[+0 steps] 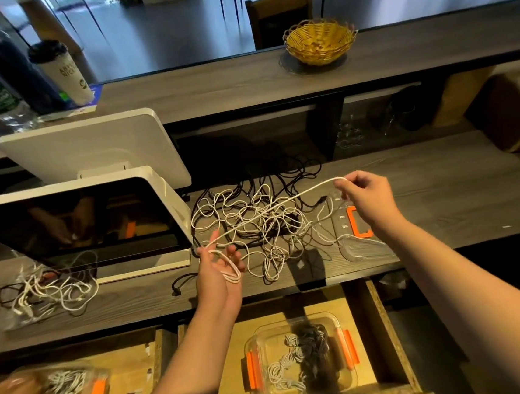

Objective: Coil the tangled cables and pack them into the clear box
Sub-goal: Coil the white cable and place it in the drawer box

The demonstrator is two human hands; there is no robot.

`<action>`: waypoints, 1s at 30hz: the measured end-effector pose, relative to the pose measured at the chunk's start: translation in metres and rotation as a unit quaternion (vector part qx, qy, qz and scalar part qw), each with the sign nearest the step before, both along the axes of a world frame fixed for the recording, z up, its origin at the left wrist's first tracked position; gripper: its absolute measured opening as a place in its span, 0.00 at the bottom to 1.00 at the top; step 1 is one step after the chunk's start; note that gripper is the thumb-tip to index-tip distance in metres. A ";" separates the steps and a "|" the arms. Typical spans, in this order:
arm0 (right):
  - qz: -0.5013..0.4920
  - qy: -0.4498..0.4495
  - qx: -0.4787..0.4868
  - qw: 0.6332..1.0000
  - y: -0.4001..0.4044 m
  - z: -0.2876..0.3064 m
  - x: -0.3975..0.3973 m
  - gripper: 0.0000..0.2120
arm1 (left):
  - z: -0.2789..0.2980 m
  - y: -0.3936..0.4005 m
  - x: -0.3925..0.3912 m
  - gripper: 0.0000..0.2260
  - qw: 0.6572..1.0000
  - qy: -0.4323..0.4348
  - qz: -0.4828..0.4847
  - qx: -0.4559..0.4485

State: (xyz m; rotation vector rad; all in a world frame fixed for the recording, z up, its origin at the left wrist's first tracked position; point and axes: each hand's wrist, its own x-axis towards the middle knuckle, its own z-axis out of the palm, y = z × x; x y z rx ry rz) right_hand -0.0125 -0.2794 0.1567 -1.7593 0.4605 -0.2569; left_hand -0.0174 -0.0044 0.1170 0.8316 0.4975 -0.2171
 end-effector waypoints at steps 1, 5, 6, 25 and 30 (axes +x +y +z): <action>0.016 0.007 -0.004 1.000 0.004 0.005 -0.004 0.06 | 0.002 0.000 0.001 0.22 1.000 0.008 0.009 -0.014; 0.141 0.065 -0.003 0.988 0.014 0.008 -0.028 0.05 | 0.006 0.004 0.007 0.21 0.996 0.034 0.039 -0.066; 0.169 0.077 0.004 0.983 0.016 0.007 -0.035 0.05 | 0.006 0.006 0.009 0.21 0.995 0.041 0.048 -0.076; 0.251 0.110 -0.103 0.956 0.053 -0.017 -0.096 0.07 | -0.011 0.006 0.041 0.23 0.995 0.070 0.068 -0.017; 0.276 0.066 -0.095 0.954 0.069 -0.003 -0.096 0.04 | -0.019 -0.007 0.024 0.24 0.919 -0.061 -0.144 0.361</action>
